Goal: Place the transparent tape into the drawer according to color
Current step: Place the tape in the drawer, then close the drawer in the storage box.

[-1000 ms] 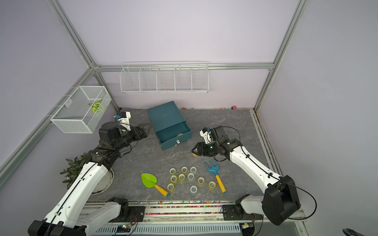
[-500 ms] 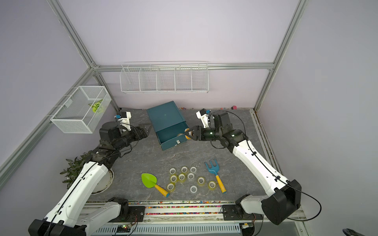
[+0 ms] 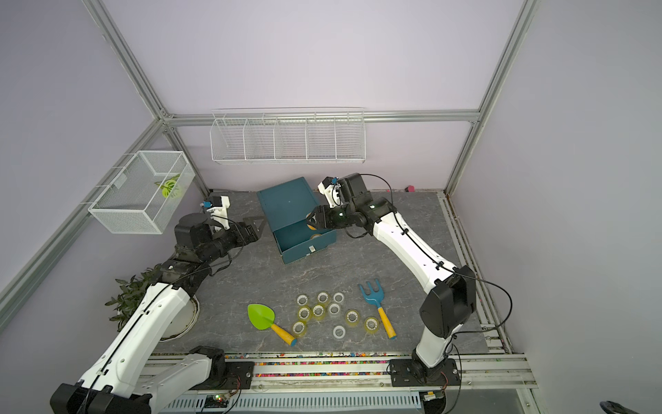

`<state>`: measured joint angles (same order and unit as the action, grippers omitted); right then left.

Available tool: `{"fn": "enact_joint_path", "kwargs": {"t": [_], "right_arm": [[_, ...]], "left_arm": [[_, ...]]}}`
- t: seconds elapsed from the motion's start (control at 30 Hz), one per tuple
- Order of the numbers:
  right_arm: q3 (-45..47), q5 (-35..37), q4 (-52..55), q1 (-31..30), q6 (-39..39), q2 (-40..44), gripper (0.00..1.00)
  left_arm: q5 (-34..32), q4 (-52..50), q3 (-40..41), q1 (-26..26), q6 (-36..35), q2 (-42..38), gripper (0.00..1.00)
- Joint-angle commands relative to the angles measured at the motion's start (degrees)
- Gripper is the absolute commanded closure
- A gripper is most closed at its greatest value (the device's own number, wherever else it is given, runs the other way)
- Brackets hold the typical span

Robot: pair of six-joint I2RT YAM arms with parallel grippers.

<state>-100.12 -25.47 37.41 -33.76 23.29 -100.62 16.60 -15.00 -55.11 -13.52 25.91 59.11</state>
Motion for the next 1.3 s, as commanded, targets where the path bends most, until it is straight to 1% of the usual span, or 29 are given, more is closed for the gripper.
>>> {"fn": "enact_joint_path", "kwargs": {"t": [0.0,0.13,0.23,0.37,0.5,0.6,0.7,0.87,1.0,1.1,1.27], "right_arm": [[-4.14,7.14,6.53,-2.88,-5.93,-2.34,0.48],[-5.98,9.72,7.46,-3.99,-6.85,-4.65,0.45],[-6.67,10.70,8.11,-4.43,-7.35,-5.58,0.36],[-7.54,12.37,8.48,-5.15,-7.89,-5.84,0.27],[-8.20,13.49,7.88,-5.11,-7.40,-4.83,0.24],[-6.40,14.00,5.82,-5.32,-7.29,-1.61,0.27],[-0.87,14.54,1.80,-5.59,-6.86,3.53,0.33],[13.76,14.40,-4.52,-6.66,-6.60,13.28,0.48],[23.89,15.32,-7.61,-7.82,-5.62,18.05,0.51],[29.17,16.77,-10.68,-9.02,-5.22,19.01,0.52],[29.81,17.48,-17.48,-9.74,-3.73,15.07,0.55]], "left_arm": [[-0.66,-0.43,-0.40,0.24,-1.29,0.04,0.00],[-0.78,-0.51,-0.47,0.19,-1.43,-0.05,0.00],[-0.74,-0.62,-0.44,0.18,-1.47,-0.01,0.00],[-0.87,-0.48,-0.45,0.18,-1.44,0.01,0.00],[-1.02,-0.47,-0.35,0.20,-1.52,0.04,0.00],[-2.04,-0.72,-0.32,0.20,-1.19,-0.04,0.00],[-3.66,-1.21,-0.60,0.22,-0.75,0.02,0.00],[-5.91,-3.97,-4.02,0.18,2.62,2.92,0.01],[-7.21,-5.02,-7.03,0.16,4.94,5.81,0.03],[-8.05,-4.36,-7.99,0.21,6.54,8.07,0.03],[-8.63,-2.92,-8.94,0.13,6.17,12.86,0.04]]}}
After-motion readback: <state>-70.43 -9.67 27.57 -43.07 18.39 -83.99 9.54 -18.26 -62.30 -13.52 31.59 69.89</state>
